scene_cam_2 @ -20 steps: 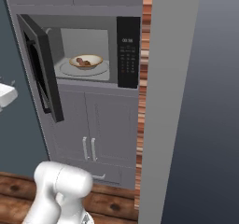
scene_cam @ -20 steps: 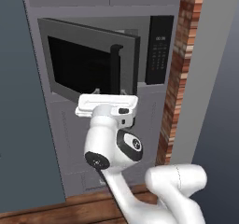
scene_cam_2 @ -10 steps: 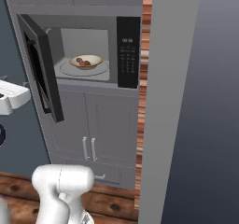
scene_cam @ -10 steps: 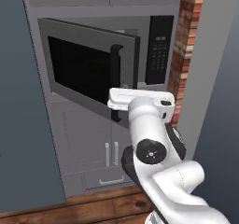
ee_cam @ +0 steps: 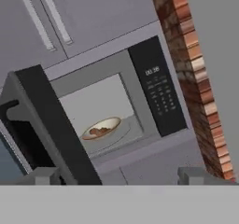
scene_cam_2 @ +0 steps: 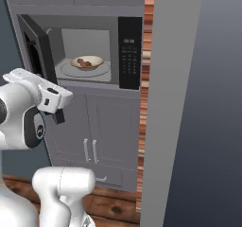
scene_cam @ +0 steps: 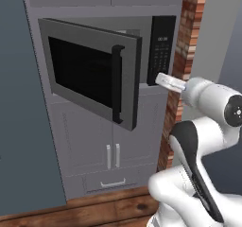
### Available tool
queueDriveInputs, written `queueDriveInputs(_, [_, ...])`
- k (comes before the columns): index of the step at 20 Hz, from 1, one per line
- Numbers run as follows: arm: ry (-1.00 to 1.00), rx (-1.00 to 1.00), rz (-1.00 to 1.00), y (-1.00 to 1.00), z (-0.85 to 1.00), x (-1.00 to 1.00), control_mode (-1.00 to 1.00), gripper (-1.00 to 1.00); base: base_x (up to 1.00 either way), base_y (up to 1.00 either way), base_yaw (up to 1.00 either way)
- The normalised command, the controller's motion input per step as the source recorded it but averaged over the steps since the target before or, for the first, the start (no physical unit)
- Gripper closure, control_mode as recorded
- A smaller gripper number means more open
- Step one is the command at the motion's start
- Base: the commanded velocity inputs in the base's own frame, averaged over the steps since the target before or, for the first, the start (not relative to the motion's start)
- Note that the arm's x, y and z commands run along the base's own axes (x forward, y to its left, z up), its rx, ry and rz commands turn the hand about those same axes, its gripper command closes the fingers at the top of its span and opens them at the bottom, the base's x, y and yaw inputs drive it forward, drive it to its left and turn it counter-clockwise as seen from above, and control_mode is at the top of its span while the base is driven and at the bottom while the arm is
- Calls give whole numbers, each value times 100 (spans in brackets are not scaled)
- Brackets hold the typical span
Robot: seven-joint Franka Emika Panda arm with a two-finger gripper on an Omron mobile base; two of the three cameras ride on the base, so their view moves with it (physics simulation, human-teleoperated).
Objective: The microwave is finished heating the chicken drumstick and potato. Take the bowl containing the food and place it on the dining counter.
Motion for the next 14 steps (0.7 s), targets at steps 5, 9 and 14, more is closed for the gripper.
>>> queueDriveInputs(5, [49,38,19,-95,0,30,-100,-100,0,0,0])
queueDriveInputs(9, [56,39,13,-40,-21,69,-100,-100,0,0,0])
queueDriveInputs(14, [45,31,6,-6,-10,94,-100,-100,0,0,0])
